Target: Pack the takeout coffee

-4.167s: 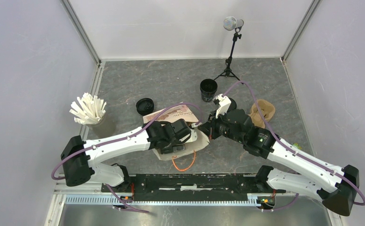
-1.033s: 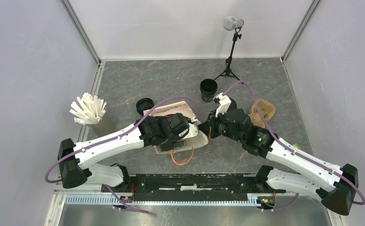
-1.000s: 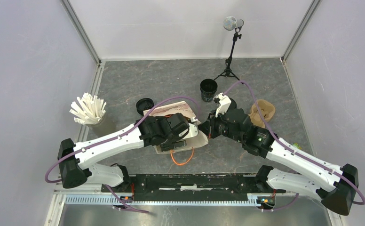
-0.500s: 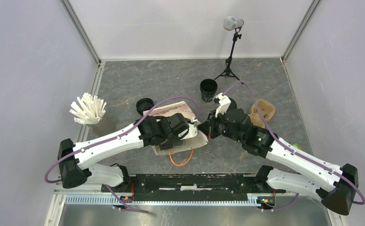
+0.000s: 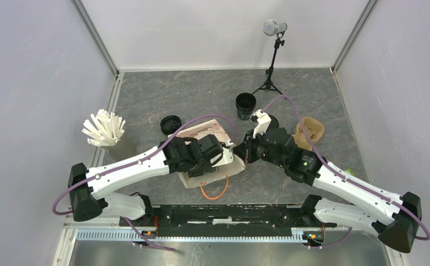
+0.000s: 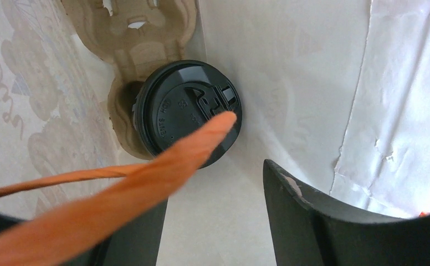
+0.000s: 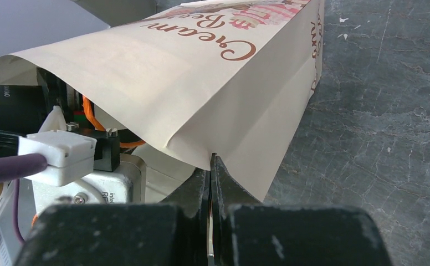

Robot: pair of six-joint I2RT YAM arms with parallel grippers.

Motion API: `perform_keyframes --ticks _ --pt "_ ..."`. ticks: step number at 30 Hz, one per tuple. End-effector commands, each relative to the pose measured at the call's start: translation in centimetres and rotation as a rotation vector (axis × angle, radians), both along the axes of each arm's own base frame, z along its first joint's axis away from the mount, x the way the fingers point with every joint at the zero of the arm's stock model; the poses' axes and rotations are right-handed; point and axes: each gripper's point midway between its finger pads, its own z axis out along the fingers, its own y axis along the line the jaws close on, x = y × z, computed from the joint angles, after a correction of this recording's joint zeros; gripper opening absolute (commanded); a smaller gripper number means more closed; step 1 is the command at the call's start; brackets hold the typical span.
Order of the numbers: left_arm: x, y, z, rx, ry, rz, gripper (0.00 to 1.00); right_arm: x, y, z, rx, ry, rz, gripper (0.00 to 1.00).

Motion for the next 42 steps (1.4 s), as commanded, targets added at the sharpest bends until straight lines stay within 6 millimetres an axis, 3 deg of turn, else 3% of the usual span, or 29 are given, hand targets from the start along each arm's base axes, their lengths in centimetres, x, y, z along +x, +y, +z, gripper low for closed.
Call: perform_keyframes --ticks 1,6,13,32,42 --pt "0.5 -0.9 1.6 -0.058 -0.032 0.031 0.72 0.3 0.3 0.9 0.023 -0.015 -0.001 0.00" --pt "0.8 -1.5 2.3 -0.069 -0.042 0.023 0.74 0.5 0.3 0.8 0.022 -0.015 -0.003 0.00" --pt "0.4 -2.6 2.7 -0.094 -0.029 0.015 0.62 0.6 0.5 0.8 0.020 -0.014 -0.003 0.00" --pt "0.3 -1.9 -0.2 0.020 -0.011 0.000 0.25 0.4 0.7 1.2 0.023 -0.020 0.016 0.00" --pt "1.0 -1.0 -1.7 0.091 -0.050 -0.025 0.18 0.5 0.5 1.4 0.026 -0.022 0.006 0.00"
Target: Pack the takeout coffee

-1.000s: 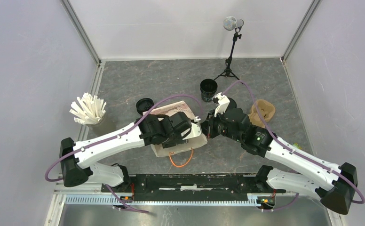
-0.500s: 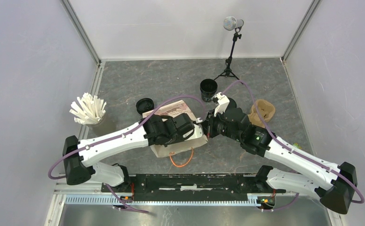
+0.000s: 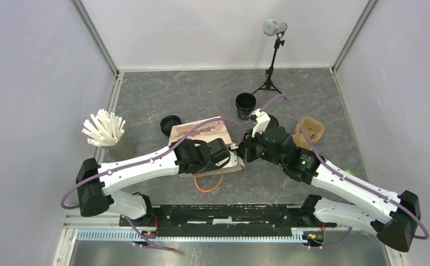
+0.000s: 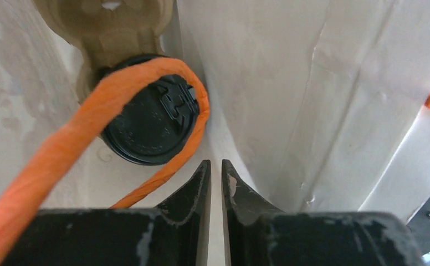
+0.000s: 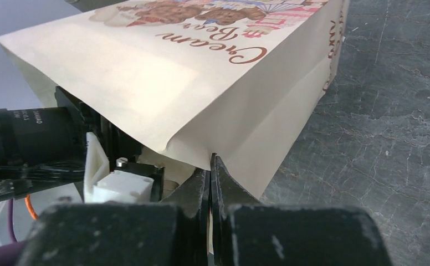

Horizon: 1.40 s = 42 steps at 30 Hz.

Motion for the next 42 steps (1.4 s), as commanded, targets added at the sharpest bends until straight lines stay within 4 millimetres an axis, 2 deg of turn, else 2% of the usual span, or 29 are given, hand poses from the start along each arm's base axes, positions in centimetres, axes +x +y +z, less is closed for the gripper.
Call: perform_keyframes --ticks 1,6,13,17,24,29,31,35,39,42 --pt "0.9 -0.2 -0.5 0.024 -0.040 -0.022 0.17 0.1 0.2 1.5 0.025 -0.019 0.006 0.00" --pt "1.7 -0.2 -1.1 0.056 -0.070 -0.022 0.15 -0.1 0.3 1.3 0.023 -0.014 0.016 0.00" --pt "2.5 -0.8 -0.6 0.011 -0.102 -0.017 0.18 -0.2 0.3 1.3 0.021 -0.011 0.020 0.00" --pt "3.4 -1.2 -0.6 0.023 -0.126 -0.055 0.10 -0.4 0.4 1.1 0.023 -0.005 0.030 0.00" --pt "4.6 -2.7 0.4 -0.018 -0.161 -0.078 0.07 -0.6 0.5 0.9 0.025 0.011 0.037 0.00" --pt "3.7 -2.5 3.2 -0.094 -0.141 -0.035 0.13 -0.3 0.4 1.9 0.017 0.002 0.027 0.00" --pt "2.8 -2.2 4.2 -0.125 -0.111 -0.032 0.19 -0.3 0.4 2.3 0.007 -0.002 0.029 0.00" --pt "0.9 -1.5 5.1 -0.158 -0.039 -0.039 0.29 -0.3 0.3 3.1 0.009 -0.002 0.026 0.00" --pt "-0.4 -1.5 5.5 -0.178 0.010 -0.047 0.29 -0.7 0.0 3.3 0.001 0.020 0.029 0.00" --pt "-1.1 -2.5 6.7 -0.233 0.028 -0.073 0.24 -1.0 -0.4 3.3 0.009 0.041 0.025 0.00"
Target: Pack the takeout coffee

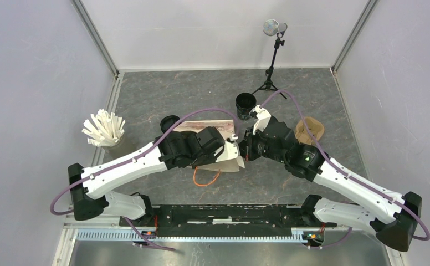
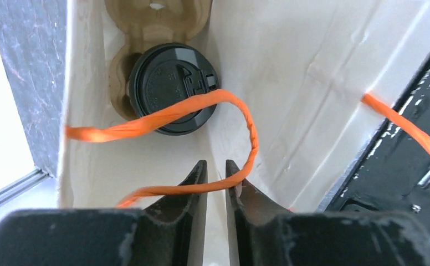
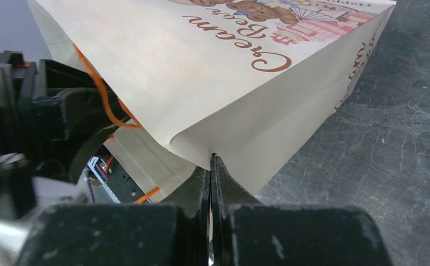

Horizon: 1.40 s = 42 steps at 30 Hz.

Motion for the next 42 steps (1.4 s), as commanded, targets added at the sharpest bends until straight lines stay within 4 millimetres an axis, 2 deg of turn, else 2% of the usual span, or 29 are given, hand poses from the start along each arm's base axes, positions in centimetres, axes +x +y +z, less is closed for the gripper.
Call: perform_keyframes --ticks 1,5,10,14,19,21,22,25,28,29,32,35,39,42 --pt "-1.9 -1.6 2.3 -0.114 0.064 -0.035 0.23 -0.8 0.0 1.7 0.042 0.020 0.015 0.00" --pt "-1.6 -2.2 3.7 -0.122 0.046 -0.069 0.13 -1.1 -0.5 1.8 0.038 0.039 0.011 0.00" --pt "-2.4 -3.0 7.0 -0.200 0.080 -0.072 0.12 -1.1 -0.9 4.1 0.070 0.050 0.020 0.00" --pt "-2.7 -2.6 8.7 -0.232 0.076 -0.040 0.13 -1.2 -0.8 5.9 0.084 0.078 0.045 0.00" --pt "-1.8 -2.2 11.8 -0.350 0.029 0.125 0.21 -1.1 -1.2 6.2 0.066 0.097 0.036 0.00" --pt "-1.2 -1.9 13.4 -0.414 0.000 0.207 0.33 -1.1 -1.3 5.8 0.053 0.101 0.037 0.00" --pt "-0.9 -1.6 14.4 -0.456 -0.022 0.264 0.38 -1.1 -1.3 5.7 0.049 0.101 0.041 0.00" --pt "-0.2 -0.1 16.5 -0.539 -0.070 0.386 0.44 -1.3 -1.4 5.1 0.038 0.100 0.055 0.00" --pt "0.4 1.6 18.1 -0.599 -0.083 0.483 0.54 -1.4 -1.7 4.3 0.013 0.097 0.055 0.00" --pt "0.7 2.2 18.4 -0.616 -0.084 0.517 0.54 -1.4 -1.9 4.1 0.003 0.098 0.054 0.00" --pt "1.8 4.5 18.3 -0.646 -0.060 0.663 0.54 -1.3 -2.4 3.7 -0.024 0.094 0.044 0.00" --pt "2.9 6.0 16.7 -0.633 0.010 0.769 0.53 -1.2 -2.7 4.0 -0.028 0.079 0.036 0.00" --pt "3.8 6.1 13.9 -0.568 0.120 0.839 0.53 -1.1 -3.0 3.8 -0.040 0.064 0.034 0.00" --pt "4.0 5.1 13.5 -0.604 0.177 0.836 0.54 -1.1 -3.3 3.6 -0.057 0.052 0.030 0.00"
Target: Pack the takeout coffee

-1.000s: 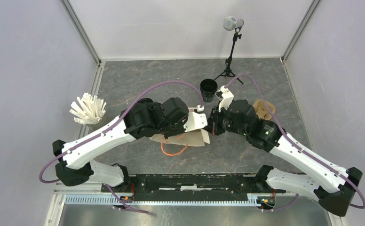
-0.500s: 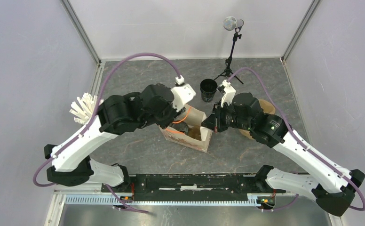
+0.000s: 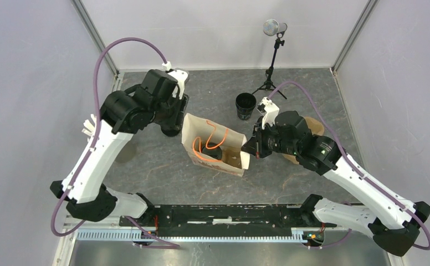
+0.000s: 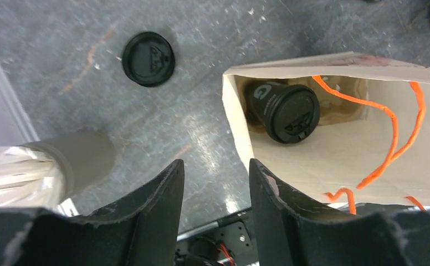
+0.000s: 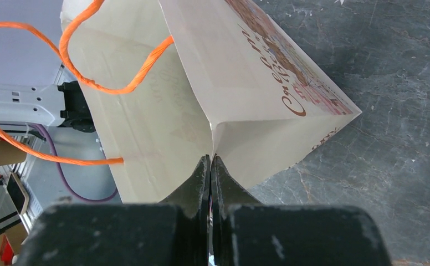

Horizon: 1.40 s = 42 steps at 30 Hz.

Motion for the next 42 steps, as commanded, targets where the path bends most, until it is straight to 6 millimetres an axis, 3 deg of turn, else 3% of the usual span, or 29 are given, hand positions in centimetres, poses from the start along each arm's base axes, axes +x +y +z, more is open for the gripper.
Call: perform_keyframes --ticks 1,8,13,16,21,25,28,31,33,37,42 --pt "-0.5 -2.0 -1.6 -0.115 0.124 0.002 0.55 0.4 -0.7 0.3 -0.017 -0.051 -0.010 0.00" --pt "-1.3 -2.1 -4.9 -0.123 0.202 0.008 0.58 0.3 -1.3 -0.3 -0.034 -0.063 -0.014 0.00" --pt "-1.0 -2.2 -6.0 -0.155 0.212 0.001 0.57 0.2 -1.6 -0.6 -0.041 -0.074 -0.015 0.00" --pt "-1.6 -3.5 -4.8 -0.217 0.187 -0.097 0.60 0.2 -1.8 -0.8 -0.038 -0.105 -0.010 0.00" --pt "-2.8 -3.8 -1.0 -0.278 0.053 -0.249 0.63 -0.2 -1.9 -1.5 -0.039 -0.158 0.039 0.00" --pt "-4.7 -3.1 -2.3 -0.258 0.156 -0.246 0.64 0.3 -3.0 -1.4 -0.086 -0.218 0.026 0.00" --pt "-5.1 -1.3 -3.6 -0.202 0.186 -0.156 0.66 0.6 -2.9 -0.9 -0.092 -0.225 0.025 0.00" --pt "-4.7 -0.4 -3.8 -0.191 0.157 -0.094 0.70 0.6 -2.5 -0.5 -0.084 -0.224 0.037 0.00" --pt "-4.4 -0.9 -4.1 -0.200 0.163 -0.095 0.69 0.6 -2.4 -0.3 -0.078 -0.227 0.036 0.00" --pt "-3.3 -2.1 -5.0 -0.222 0.178 -0.089 0.63 0.6 -2.5 -0.1 -0.076 -0.233 0.038 0.00" --pt "-2.1 -2.2 -5.9 -0.191 0.172 -0.072 0.60 0.4 -2.8 0.0 -0.079 -0.242 0.037 0.00"
